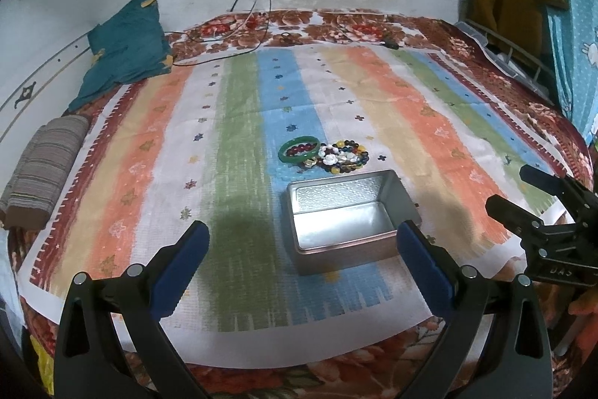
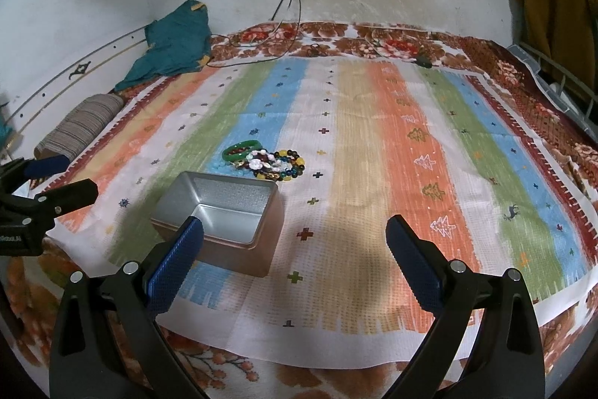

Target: Organize jewelry

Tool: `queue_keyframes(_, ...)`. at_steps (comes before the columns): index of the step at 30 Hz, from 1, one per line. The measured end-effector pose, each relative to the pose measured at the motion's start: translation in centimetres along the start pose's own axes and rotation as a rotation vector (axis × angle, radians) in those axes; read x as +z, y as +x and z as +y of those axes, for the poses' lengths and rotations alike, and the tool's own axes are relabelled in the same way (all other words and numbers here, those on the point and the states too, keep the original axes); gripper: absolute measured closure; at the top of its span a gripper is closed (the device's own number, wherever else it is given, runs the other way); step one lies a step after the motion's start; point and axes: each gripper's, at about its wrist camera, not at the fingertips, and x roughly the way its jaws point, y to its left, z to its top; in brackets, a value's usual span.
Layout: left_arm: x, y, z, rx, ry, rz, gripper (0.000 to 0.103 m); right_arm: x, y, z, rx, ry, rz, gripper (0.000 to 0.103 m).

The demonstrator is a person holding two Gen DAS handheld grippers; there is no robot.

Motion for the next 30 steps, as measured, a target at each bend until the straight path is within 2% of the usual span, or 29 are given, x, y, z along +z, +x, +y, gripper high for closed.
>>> queue_keyframes(14, 0.6, 0.9, 0.5, 0.007, -0.034, 0.01, 0.005, 0.3, 1.0, -0.1, 0.003, 0.001, 0.021, 0.004)
queue_keyframes(19, 1.2, 1.2, 0.1, 0.042, -0.01, 0.005, 0.005, 0.6, 1.5, -0.1, 0.006, 0.001, 0.03, 0.004)
queue_keyframes(30, 2.5, 1.9, 0.5, 0.031, -0.018, 0.018, 0.005, 1.8, 2.6, 0.0, 0.004, -0.016, 0.053, 0.004)
